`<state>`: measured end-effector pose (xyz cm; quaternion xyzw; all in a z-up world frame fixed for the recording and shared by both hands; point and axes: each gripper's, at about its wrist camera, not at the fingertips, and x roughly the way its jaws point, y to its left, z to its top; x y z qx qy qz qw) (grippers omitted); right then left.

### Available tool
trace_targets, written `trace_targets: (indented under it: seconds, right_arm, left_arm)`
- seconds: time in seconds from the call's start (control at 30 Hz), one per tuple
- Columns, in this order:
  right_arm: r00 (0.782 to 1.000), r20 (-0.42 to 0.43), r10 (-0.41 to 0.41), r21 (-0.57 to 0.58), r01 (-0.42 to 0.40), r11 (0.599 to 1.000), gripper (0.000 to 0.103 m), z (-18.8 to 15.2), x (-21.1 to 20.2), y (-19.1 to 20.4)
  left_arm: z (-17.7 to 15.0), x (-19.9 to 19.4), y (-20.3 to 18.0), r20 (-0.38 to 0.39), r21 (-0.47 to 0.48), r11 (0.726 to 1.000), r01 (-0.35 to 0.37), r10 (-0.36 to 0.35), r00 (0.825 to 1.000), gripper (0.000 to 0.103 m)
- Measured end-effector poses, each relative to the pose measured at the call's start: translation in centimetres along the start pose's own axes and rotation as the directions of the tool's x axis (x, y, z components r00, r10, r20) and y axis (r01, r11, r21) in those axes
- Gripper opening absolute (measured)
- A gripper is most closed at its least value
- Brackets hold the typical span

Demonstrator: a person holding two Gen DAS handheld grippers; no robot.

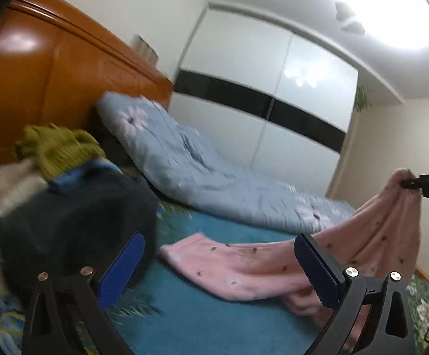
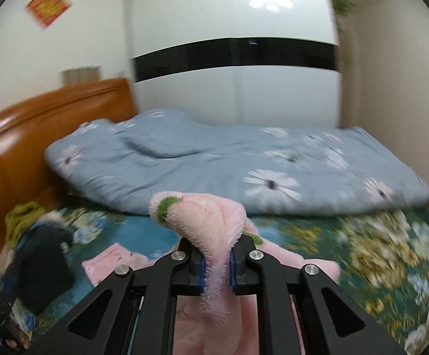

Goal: Fold clothes

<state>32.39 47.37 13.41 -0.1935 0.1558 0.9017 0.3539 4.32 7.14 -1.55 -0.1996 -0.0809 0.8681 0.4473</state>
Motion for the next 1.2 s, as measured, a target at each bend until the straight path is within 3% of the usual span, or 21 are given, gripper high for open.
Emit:
trace_targets:
  seconds: [0.13,0.27,0.33,0.4,0.47,0.53,0.6,0.7,0.8,0.87,0.93,0.97,1.03,1.13,1.2]
  right_arm:
    - [0.991,-0.053,-0.123,0.047,0.126,0.991,0.011,-1.3,0.7,-7.1]
    - [0.943,-0.215,-0.255,-0.043,0.252,0.967,0.011,-5.5,5.8,-9.7]
    - [0.92,-0.27,-0.284,-0.064,0.277,0.959,0.013,-7.8,7.7,-10.5]
    - [0.912,-0.297,-0.284,-0.076,0.274,0.959,0.016,-9.8,8.5,-11.0]
    - [0.917,-0.286,-0.277,-0.101,0.259,0.961,0.026,-10.5,7.7,-11.5]
    - [0.927,-0.242,-0.287,-0.117,0.266,0.957,0.048,-10.8,6.2,-11.4]
    - [0.941,-0.191,-0.278,-0.116,0.26,0.959,0.062,-11.1,4.5,-11.6]
    - [0.949,-0.178,-0.259,-0.107,0.243,0.964,0.063,-11.5,2.2,-10.3]
    - [0.972,-0.188,-0.139,-0.155,0.11,0.982,0.063,-13.2,1.7,-7.2]
    - [0.972,-0.223,-0.077,-0.234,0.023,0.972,0.064,-15.0,1.9,-4.4]
    - [0.965,-0.257,-0.054,-0.291,-0.024,0.956,0.064,-16.5,3.0,-2.3]
    - [0.961,-0.273,-0.056,-0.313,-0.034,0.949,0.063,-17.1,3.7,-1.5]
    - [0.951,-0.304,-0.064,-0.314,-0.036,0.949,0.063,-17.5,5.0,-0.8]
    - [0.95,-0.306,-0.058,-0.298,-0.038,0.954,0.064,-17.3,5.5,-0.7]
    - [0.955,-0.287,-0.08,-0.319,-0.016,0.948,0.064,-16.7,5.3,-1.0]
  left_arm:
    - [-1.6,4.0,-2.6,-0.101,-0.001,1.0,0.024,-0.024,0.995,0.103]
    - [-3.6,7.6,-4.8,-0.203,-0.026,0.999,0.042,-0.046,0.978,0.103]
    - [-4.6,9.2,-5.8,-0.251,-0.026,0.999,0.043,-0.049,0.967,0.103]
    - [-5.5,10.2,-6.5,-0.294,-0.01,0.999,0.038,-0.039,0.955,0.103]
    - [-5.9,10.4,-6.8,-0.322,0.015,0.999,0.034,-0.028,0.946,0.103]
    - [-6.0,10.2,-6.7,-0.327,0.034,0.999,0.025,-0.013,0.945,0.103]
    - [-6.0,10.0,-6.4,-0.324,0.026,1.0,0.017,-0.008,0.946,0.103]
    - [-5.8,9.9,-5.7,-0.323,-0.016,1.0,0.017,-0.021,0.946,0.103]
    - [-6.2,10.2,-6.0,-0.339,-0.067,0.996,0.058,-0.077,0.937,0.103]
    - [-6.5,10.4,-6.4,-0.352,-0.117,0.988,0.099,-0.134,0.926,0.103]
    - [-7.6,11.2,-7.5,-0.384,-0.198,0.967,0.161,-0.228,0.895,0.103]
    - [-8.8,12.0,-8.8,-0.425,-0.235,0.95,0.206,-0.291,0.857,0.103]
    - [-10.7,13.4,-11.5,-0.498,-0.225,0.94,0.254,-0.336,0.8,0.103]
    - [-12.8,15.0,-14.9,-0.557,-0.168,0.941,0.294,-0.337,0.759,0.103]
    - [-14.0,16.3,-15.9,-0.586,-0.204,0.929,0.31,-0.369,0.721,0.103]
